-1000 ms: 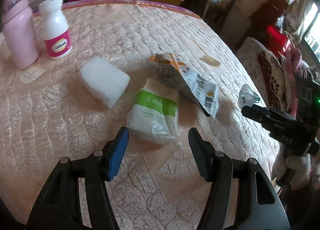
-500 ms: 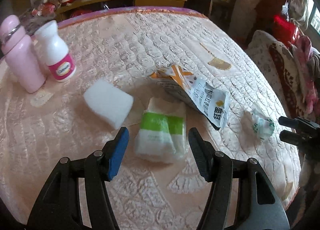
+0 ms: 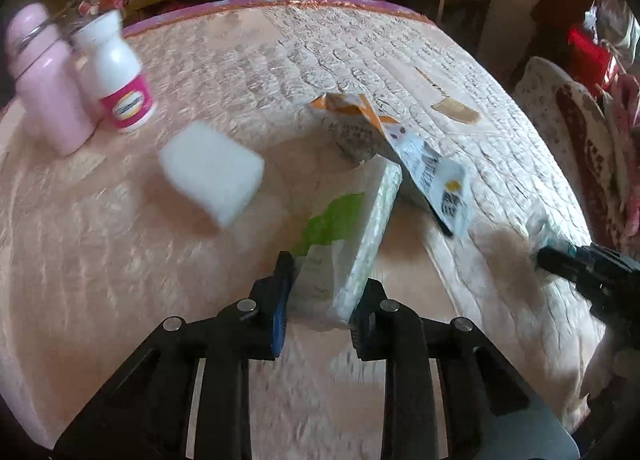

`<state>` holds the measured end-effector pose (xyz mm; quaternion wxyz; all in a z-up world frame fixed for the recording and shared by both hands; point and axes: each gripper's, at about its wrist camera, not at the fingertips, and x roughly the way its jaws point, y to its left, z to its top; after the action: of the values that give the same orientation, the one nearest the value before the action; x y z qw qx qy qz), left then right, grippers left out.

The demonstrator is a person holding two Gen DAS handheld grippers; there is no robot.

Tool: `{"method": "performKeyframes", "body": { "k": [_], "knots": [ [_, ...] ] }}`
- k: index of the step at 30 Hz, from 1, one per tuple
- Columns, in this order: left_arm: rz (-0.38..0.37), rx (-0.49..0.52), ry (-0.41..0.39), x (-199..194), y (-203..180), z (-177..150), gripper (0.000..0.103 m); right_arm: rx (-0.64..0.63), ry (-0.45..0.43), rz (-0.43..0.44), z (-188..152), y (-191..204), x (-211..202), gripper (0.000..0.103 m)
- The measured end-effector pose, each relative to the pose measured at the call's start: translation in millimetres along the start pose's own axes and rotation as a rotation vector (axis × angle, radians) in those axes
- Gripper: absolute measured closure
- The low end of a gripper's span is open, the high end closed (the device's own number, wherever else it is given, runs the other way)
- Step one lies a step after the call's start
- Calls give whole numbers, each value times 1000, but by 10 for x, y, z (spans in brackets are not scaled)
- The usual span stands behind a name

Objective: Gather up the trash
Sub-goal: 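Grasp the white-green tissue pack with left gripper while right grasps clear plastic wrapper, then carry the tissue pack and wrapper in both grippers over the bucket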

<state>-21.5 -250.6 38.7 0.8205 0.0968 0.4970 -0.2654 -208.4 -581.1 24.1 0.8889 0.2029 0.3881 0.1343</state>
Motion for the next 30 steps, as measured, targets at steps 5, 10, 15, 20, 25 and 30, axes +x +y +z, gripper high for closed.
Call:
{"method": "performKeyframes", "body": {
  "k": [5,10,15,20,25,30],
  "knots": [
    [-41,9,-24,-312,-118,-264,82,-32,-31,19,-160,69,-340,83],
    [-85,43,-63,-558,-453,-393,82,-36,-53,21,-353,91,-700,83],
    [-102,112,-102,-726,-924,-467,82,-24,-86,-1,-550,40,-1030,83],
    [-121,163,-120,-810,-1330,-530,82,-22,-109,-65,-731,-40,-1337,83],
    [-142,201,-133,-846,-1685,-562,82,7,-135,-112,-883,-191,-1589,83],
    [-170,242,-134,-824,-2044,-569,82,49,-151,-163,-1019,-413,-1794,83]
  ]
}}
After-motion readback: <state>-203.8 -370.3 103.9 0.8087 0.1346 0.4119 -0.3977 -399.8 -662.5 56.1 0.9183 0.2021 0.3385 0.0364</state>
